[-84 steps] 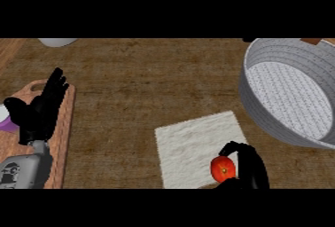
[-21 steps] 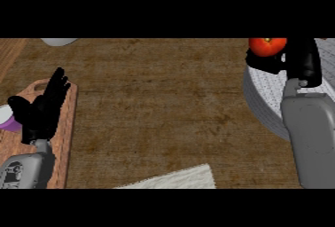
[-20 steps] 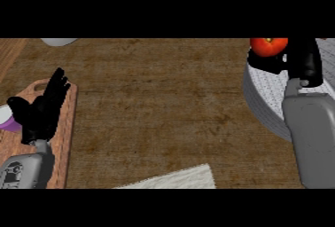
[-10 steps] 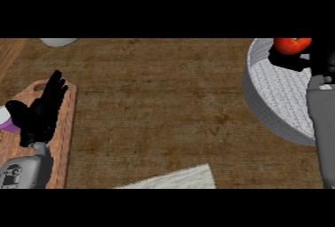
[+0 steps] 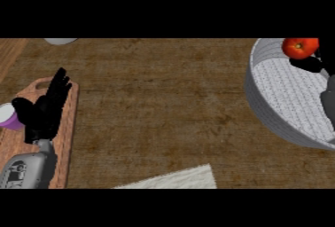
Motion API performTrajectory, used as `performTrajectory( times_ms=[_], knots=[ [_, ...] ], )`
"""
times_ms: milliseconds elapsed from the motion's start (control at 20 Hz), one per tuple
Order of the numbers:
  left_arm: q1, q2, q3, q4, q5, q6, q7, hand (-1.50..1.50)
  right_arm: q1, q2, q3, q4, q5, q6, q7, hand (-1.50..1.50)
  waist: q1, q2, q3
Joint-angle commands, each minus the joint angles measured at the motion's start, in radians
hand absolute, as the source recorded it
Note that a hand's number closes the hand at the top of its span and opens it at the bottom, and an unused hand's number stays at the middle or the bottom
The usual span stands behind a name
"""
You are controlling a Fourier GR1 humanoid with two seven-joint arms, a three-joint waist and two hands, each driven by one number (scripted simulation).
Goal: Pick the tomato from the placemat and place it in the basket
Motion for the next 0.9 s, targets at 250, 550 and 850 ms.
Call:
performTrajectory(
  times_ms=[250,550,850],
  knots=[
    [-0.079,0.021,0.037,0.109,0.009,-0.009,-0.017,0.0,-0.139,0.002,0.023,0.186,0.141,-0.066,-0.089,1.5,-0.012,-0.004,0.0],
    [0.031,-0.011,0.003,0.002,-0.01,0.002,-0.024,0.0,-0.235,0.006,0.036,0.329,0.215,0.032,-0.003,1.5,-0.003,-0.004,0.0],
    [-0.032,0.054,0.054,0.009,0.05,-0.063,0.036,0.0,-0.201,-0.023,0.013,0.478,0.208,0.045,-0.125,1.5,-0.006,-0.002,0.001]
  ],
)
